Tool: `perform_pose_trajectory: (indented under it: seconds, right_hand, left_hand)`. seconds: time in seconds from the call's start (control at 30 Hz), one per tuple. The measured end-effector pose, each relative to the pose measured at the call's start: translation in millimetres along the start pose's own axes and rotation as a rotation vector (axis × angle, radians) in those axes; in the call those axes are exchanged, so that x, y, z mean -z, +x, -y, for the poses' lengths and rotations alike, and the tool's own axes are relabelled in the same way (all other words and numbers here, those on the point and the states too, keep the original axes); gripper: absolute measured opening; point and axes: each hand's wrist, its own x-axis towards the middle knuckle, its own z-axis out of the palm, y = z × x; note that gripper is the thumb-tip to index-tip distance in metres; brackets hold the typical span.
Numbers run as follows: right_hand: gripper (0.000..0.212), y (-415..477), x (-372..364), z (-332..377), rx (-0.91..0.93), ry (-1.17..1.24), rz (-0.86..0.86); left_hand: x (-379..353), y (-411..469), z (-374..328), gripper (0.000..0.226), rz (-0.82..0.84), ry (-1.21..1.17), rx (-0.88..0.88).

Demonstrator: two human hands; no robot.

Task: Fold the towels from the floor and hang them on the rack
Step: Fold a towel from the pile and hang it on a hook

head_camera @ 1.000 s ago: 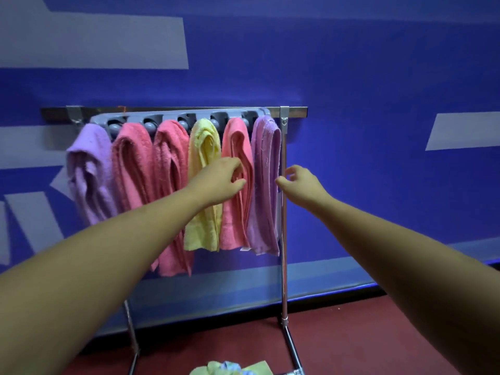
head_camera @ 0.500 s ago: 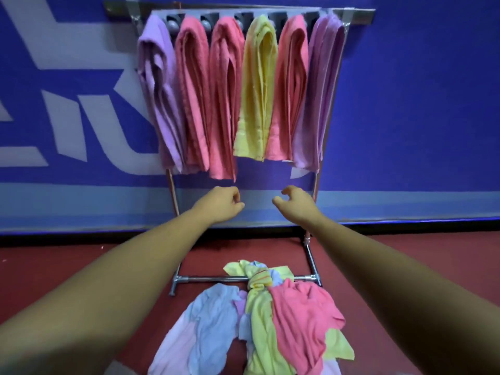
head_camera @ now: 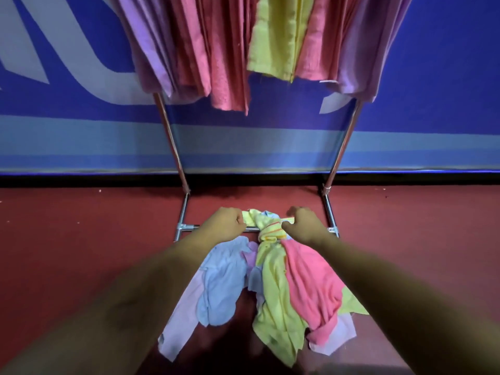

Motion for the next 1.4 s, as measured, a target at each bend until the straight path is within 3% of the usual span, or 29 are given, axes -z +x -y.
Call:
perform_pose_trajectory:
  seconds: [0.17,0.23,0.43,0.53,0.6,0.67,0.73,0.87,1.03,1.1,1.23,1.4]
  right_hand:
    - [0.04,31.0,-19.8,-67.3,-0.063,-0.082,0.095]
    - [0.037,40.7,-29.8,-85.3,-0.085,-0.088,0.128]
    - [0.053,67.3,-73.9,-131.1,-0.161,-0.135,0.333]
    - [0.029,68.8,-97.6,-157.7,-0.173,-0.157,0.42]
    - [0.022,65.2,-109.0,-170.1,-0.184,-0.148,0.427]
    - [0.011,66.6,-114.2,-177.7,-0.152,-0.138,0.355]
    - [0.033,71.8,-111.0,-174.6,-0.14,-0.094,0.331]
    - [0.03,75.9,-88.7,-151.9,-0.105,0.05,0.38]
    - [0.021,68.0,-33.0,-111.1,-0.069,0.194,0.259]
    - [0.023,58.5,-11.9,-89.2,-0.025,0.17,0.209]
    - [0.019,26.0,23.8,-40.4,0.101,0.142,0.124]
    - [0.014,-28.1,66.0,16.7,0.183,0.348,0.003]
  left_hand:
    - [-63.4,42.4,-5.4,0.01,0.13,-0.003,-0.036]
    - [-90.9,58.5,-10.4,0.018,0.165,-0.026,-0.05]
    - [-176.0,90.8,-20.3,0.015,0.263,-0.045,-0.137]
    - [-217.3,98.6,-14.1,0.049,0.363,-0.056,-0.137]
    - [-244.7,99.0,-7.0,0.055,0.422,-0.089,-0.117]
    - [-264.3,96.3,-0.3,0.054,0.396,-0.135,-0.106]
    - [-270.1,93.7,2.6,0.042,0.257,-0.225,-0.108]
    - [-247.9,95.8,1.2,0.01,0.062,-0.55,0.0]
    - [-169.4,83.1,-21.6,0.022,0.237,-0.973,0.075]
    - [-137.0,67.6,-29.7,0.021,0.265,-0.986,0.038]
    - [-78.8,35.9,-41.9,0.021,0.078,-0.936,-0.022]
    - [-0.5,-20.5,-61.2,0.027,-0.078,-0.968,-0.162]
